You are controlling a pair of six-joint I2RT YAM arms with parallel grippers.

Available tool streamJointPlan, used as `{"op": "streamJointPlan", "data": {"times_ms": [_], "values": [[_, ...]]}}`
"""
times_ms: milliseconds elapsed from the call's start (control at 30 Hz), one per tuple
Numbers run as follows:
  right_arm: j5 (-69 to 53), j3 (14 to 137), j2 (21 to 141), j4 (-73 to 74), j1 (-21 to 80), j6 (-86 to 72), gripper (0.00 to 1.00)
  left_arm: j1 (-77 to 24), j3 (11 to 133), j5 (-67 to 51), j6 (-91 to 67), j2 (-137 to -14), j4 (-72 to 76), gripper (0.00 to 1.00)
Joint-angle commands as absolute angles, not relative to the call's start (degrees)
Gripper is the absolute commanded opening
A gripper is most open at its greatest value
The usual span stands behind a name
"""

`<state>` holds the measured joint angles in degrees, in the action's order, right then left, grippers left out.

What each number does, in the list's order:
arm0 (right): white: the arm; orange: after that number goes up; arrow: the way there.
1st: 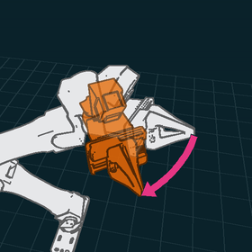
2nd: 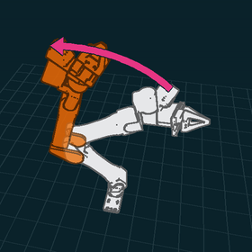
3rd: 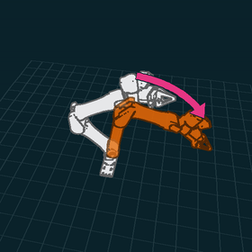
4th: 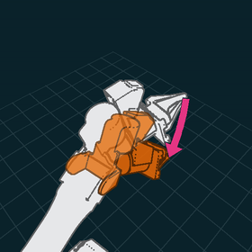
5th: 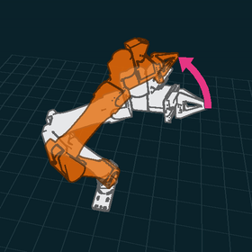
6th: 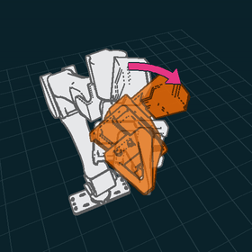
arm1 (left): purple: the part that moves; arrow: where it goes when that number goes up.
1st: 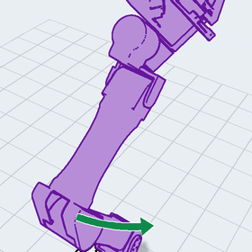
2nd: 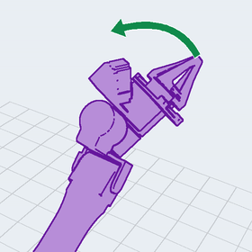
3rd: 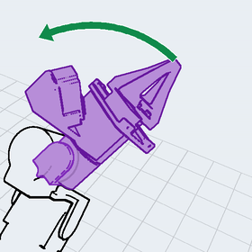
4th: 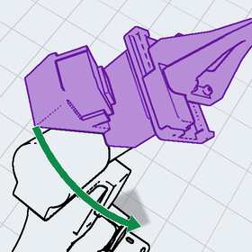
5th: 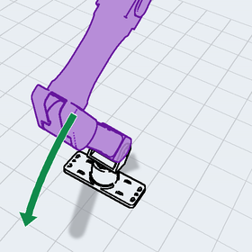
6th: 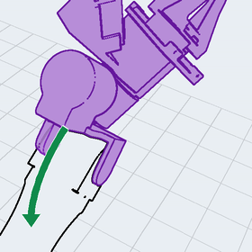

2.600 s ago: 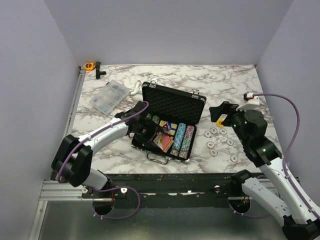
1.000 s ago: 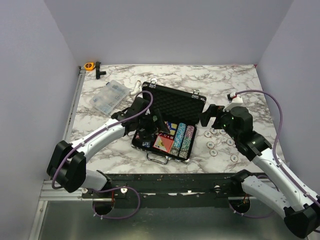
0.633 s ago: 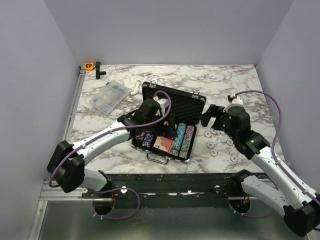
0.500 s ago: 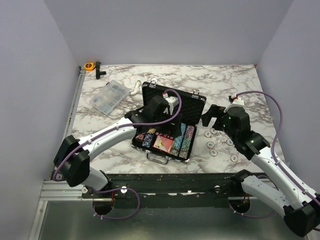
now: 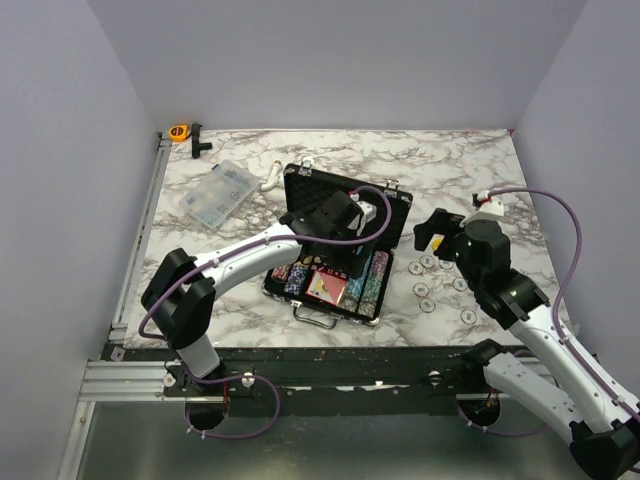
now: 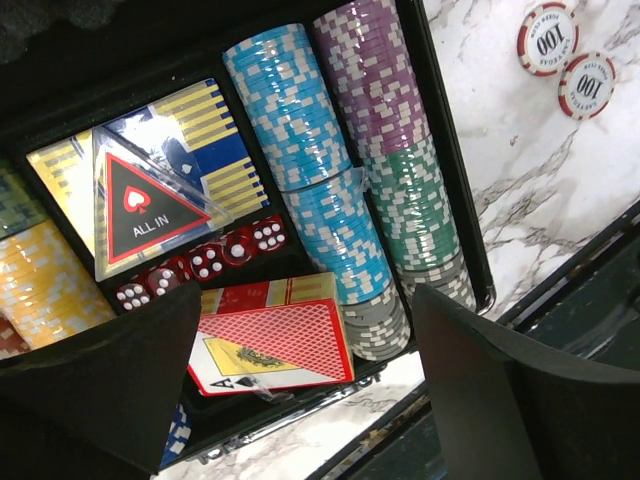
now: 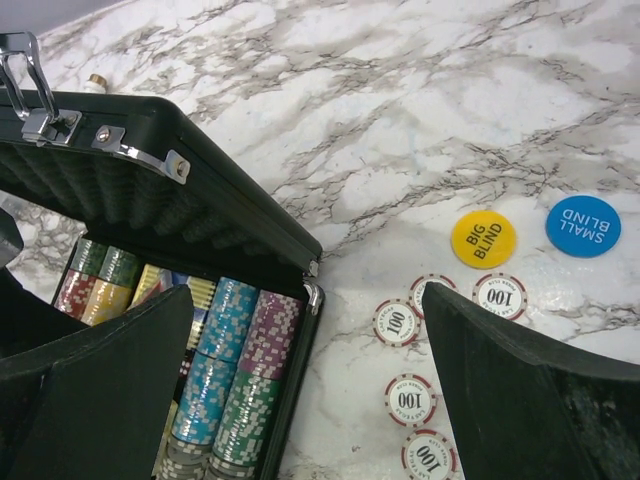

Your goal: Pack up texas hold em set

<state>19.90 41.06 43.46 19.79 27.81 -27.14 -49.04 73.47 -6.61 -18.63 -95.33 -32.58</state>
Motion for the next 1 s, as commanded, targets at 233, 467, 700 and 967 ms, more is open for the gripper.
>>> {"op": "streamJointPlan", "data": {"times_ms": [233,467,700,967], "values": [[23.66,39.73,40.98,20.3,28.08,-26.48,1.0,-51.08,70.79,-1.15,-16.08,-95.96,-34.12,0.79],[24.64,39.64,41.66,20.65,28.1,-26.67,1.0,-51.07,69.48,-0.51,-17.31,-97.85,-34.28,0.73],[24.08,40.17,42.95,20.52,28.12,-26.37,1.0,-51.12,68.9,1.34,-18.55,-98.87,-33.6,0.7],[23.82,39.86,43.6,20.1,28.12,-26.46,1.0,-50.04,66.61,6.94,-21.26,-98.54,-35.79,0.61]]}}
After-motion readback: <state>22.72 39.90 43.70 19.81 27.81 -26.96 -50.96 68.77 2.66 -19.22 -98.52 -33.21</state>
